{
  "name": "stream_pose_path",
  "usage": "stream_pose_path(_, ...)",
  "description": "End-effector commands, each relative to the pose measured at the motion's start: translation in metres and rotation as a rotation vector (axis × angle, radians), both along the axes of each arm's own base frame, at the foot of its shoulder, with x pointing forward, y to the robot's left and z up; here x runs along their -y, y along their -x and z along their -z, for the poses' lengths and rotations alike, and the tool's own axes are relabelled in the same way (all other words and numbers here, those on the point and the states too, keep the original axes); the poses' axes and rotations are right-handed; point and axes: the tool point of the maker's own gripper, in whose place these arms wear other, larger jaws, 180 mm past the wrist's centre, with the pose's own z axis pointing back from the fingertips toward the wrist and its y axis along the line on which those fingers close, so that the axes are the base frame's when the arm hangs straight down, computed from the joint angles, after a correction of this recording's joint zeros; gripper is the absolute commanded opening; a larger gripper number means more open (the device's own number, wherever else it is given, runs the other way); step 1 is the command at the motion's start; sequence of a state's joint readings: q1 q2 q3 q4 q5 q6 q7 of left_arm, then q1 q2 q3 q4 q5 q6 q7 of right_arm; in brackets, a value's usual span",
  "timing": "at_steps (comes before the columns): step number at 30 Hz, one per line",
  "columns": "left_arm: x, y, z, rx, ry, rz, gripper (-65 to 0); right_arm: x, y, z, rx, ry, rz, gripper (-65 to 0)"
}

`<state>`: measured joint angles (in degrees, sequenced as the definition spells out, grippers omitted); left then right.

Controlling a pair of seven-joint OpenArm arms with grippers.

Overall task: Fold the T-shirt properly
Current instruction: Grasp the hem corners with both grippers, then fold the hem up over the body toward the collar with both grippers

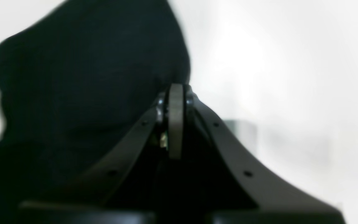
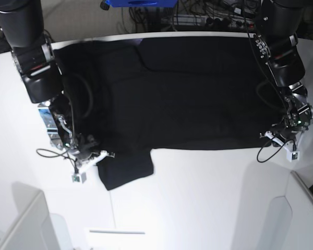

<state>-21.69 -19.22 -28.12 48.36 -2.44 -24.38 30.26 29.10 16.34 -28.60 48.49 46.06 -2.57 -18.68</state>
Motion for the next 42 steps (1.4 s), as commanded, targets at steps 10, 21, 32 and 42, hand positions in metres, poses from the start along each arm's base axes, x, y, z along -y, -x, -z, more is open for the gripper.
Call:
stream_pose_path(10,-0.005,-0.009,-0.062,0.114,-0.006,0.010,-65.0,-0.006,-0.016,-0.046,0.137,-0.009,0.003,-65.0)
stream_pose_path(21,0.005,0.008,-0.087,0.165,-0.076,0.064,-65.0,0.009,0.004,-0.049,0.163,-0.053,0.048,-65.0)
stream_pose_path(32,0.022,0.029,-0.089,0.201,-0.029,0.100,-65.0,0.019,0.026,-0.061,0.206,-0.076,0.065,-65.0)
stream_pose_path(42,0.024,0.051,-0.111,0.216,-0.060,0.108,-65.0,0.014,0.045,-0.069,0.197,-0.071,0.037,-65.0)
